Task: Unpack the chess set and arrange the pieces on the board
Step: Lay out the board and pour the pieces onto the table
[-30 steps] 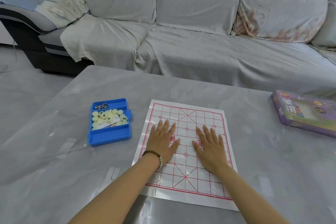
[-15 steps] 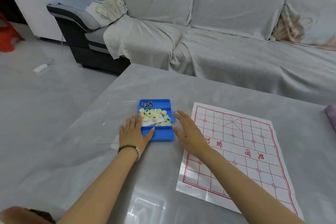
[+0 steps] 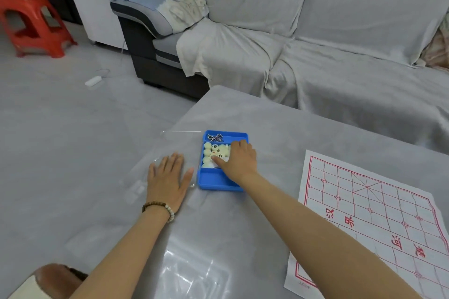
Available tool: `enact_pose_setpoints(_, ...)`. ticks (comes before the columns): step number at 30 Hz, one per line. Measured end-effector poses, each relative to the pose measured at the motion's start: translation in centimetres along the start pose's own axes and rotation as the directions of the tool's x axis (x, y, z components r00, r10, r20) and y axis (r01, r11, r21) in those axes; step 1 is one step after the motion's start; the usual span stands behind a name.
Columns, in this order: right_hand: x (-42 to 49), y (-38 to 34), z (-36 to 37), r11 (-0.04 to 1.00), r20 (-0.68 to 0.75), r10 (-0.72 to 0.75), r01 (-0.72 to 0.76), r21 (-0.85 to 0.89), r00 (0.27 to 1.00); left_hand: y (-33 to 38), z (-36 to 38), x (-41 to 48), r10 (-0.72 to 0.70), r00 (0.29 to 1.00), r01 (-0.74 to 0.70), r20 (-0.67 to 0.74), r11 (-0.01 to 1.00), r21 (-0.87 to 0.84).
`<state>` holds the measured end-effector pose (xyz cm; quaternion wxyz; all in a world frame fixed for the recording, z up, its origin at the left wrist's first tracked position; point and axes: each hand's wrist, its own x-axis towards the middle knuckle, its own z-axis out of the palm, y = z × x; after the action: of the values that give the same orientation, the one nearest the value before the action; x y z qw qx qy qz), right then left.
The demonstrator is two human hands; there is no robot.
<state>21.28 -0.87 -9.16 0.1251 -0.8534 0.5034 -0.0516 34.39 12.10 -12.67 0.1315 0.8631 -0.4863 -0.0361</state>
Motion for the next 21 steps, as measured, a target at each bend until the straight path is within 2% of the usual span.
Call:
enact_pose_setpoints(3, 1.1, -0.9, 1.7, 1.000, -0.085, 0.018, -0.017, 0.010, 0.996, 0.2, 0.3, 0.3, -0.007, 1.000, 0.007, -0.012, 1.000, 0.002)
enact_pose_setpoints(6, 1.9, -0.8, 2.6, 0.996, -0.155, -0.081, 0.085, 0.020, 0.985, -0.1, 0.7, 0.5, -0.018, 0.999, 0.017, -0.045, 0.999, -0.039)
enact_pose_setpoints(9, 2.1, -0.5, 2.7, 0.968, -0.137, -0.140, 0.165, 0.189, 0.981, -0.2, 1.0, 0.5, -0.015, 0.999, 0.014, -0.040, 0.999, -0.041)
enact_pose_setpoints(11, 2.2, -0.5, 2.6, 0.951, -0.138, -0.178, 0.206, 0.229, 0.974, -0.1, 1.0, 0.5, -0.019, 0.999, 0.017, -0.041, 0.999, -0.046)
enact_pose_setpoints(16, 2.4, -0.5, 2.4, 0.941, -0.087, -0.249, 0.262, 0.213, 0.965, -0.1, 0.8, 0.4, -0.020, 0.999, 0.017, -0.046, 0.998, -0.052)
enact_pose_setpoints(21, 2.2, -0.5, 2.6, 0.945, -0.089, -0.310, 0.317, 0.080, 0.947, -0.1, 0.9, 0.4, -0.027, 0.998, 0.024, -0.048, 0.998, -0.060)
